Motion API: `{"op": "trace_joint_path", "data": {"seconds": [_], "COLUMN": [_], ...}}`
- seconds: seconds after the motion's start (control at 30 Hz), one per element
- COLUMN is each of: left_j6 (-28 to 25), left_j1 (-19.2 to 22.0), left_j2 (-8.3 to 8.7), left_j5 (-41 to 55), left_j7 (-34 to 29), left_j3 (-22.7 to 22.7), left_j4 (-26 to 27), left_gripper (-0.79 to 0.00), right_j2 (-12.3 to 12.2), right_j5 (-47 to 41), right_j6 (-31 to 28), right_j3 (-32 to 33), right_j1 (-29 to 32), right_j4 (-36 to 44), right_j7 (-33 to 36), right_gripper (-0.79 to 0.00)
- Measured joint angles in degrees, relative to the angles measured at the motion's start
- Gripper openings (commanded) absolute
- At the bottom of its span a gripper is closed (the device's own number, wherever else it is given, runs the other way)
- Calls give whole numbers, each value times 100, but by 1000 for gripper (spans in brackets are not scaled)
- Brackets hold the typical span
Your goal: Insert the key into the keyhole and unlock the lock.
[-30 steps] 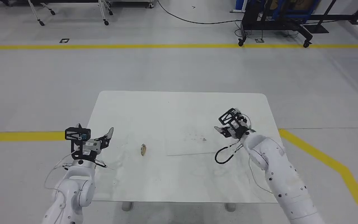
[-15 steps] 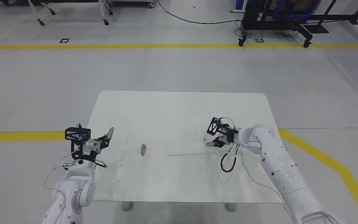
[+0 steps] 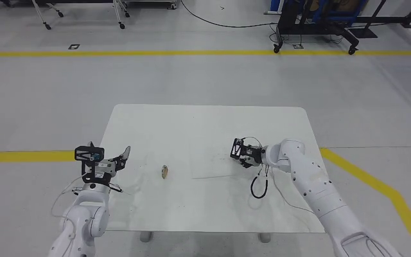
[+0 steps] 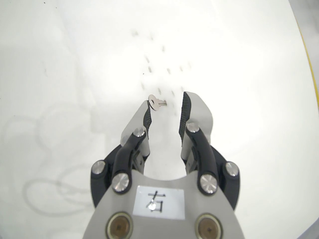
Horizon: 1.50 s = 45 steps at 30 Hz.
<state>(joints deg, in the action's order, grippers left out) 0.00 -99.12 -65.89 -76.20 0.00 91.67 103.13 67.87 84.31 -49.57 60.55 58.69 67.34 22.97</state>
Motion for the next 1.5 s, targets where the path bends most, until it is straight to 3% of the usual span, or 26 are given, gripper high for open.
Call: {"op": "trace_joint_path", "data": {"seconds": [0.13,0.23,0.53,0.7,0.9,1.07,1.5], "left_j6": [0,0,0,0,0,0,-31], "left_j1": [0,0,0,0,0,0,-24], "left_j2": [0,0,0,0,0,0,-16], "left_j5": [0,0,0,0,0,0,104], "left_j7": [0,0,0,0,0,0,126], "left_j3": [0,0,0,0,0,0,-45], "left_j4": [0,0,0,0,0,0,62], "left_gripper": [0,0,0,0,0,0,0], "right_j2": [33,49,-49,-293,-493,-567,-552], "right_j5": [-50,-88,-192,-568,-1396,-2757,-2668], "right_j6": [39,-6,-279,-824,-843,-843,-780], "right_j3": [-111,-183,20,756,1040,721,695], "right_j1": [-121,-199,-174,347,800,771,797], "right_j4": [-174,-258,-199,247,387,118,163], "right_j7": [26,4,-347,-1259,-2063,-1903,-1946], "right_gripper": [-616,-785,-785,-785,-785,-785,-785]}}
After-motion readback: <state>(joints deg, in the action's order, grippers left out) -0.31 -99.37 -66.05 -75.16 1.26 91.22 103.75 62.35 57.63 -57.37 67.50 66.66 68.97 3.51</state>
